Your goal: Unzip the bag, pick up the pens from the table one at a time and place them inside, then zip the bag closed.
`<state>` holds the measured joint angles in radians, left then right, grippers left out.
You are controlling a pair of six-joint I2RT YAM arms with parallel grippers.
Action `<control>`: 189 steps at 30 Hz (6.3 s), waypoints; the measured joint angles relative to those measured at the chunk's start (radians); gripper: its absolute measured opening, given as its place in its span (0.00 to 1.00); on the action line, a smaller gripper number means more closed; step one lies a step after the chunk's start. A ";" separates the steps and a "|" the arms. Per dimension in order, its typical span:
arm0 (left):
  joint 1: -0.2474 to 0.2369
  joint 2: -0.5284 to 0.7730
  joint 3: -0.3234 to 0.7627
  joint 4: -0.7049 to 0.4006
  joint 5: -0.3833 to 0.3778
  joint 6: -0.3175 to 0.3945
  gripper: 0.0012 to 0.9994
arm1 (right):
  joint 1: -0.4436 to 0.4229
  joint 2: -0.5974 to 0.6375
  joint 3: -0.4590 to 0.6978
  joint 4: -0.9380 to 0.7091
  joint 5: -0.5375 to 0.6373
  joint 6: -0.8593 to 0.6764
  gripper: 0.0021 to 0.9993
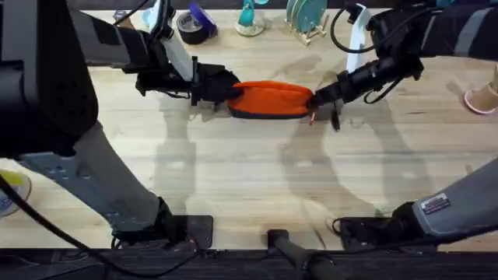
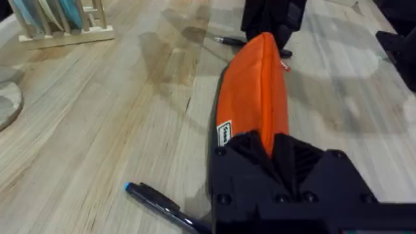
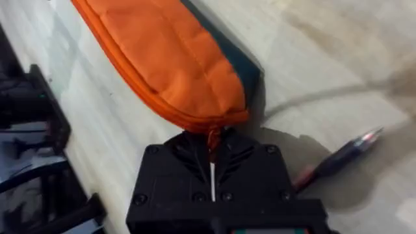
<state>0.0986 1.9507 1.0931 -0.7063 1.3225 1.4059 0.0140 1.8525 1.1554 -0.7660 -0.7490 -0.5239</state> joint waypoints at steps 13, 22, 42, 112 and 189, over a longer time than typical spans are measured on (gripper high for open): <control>-0.005 0.000 0.000 0.001 -0.004 0.000 0.04 | 0.012 0.000 0.151 -0.237 0.102 0.027 0.03; -0.005 0.000 0.000 0.001 -0.004 0.000 0.04 | 0.012 0.000 0.244 -0.299 0.136 0.030 0.03; -0.005 0.000 0.000 0.001 -0.006 0.000 0.04 | 0.100 0.000 0.315 -0.337 0.154 0.045 0.03; 0.001 0.000 0.002 0.004 -0.008 0.000 0.04 | 0.481 0.019 0.354 0.103 0.174 0.389 0.03; -0.005 0.000 0.006 0.039 -0.027 -0.007 0.18 | 0.492 -0.088 0.431 -0.062 0.155 0.434 1.00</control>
<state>0.0940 1.9507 1.0996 -0.6669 1.2959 1.3993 0.5064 1.7641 1.5863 -0.8284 -0.5935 -0.0895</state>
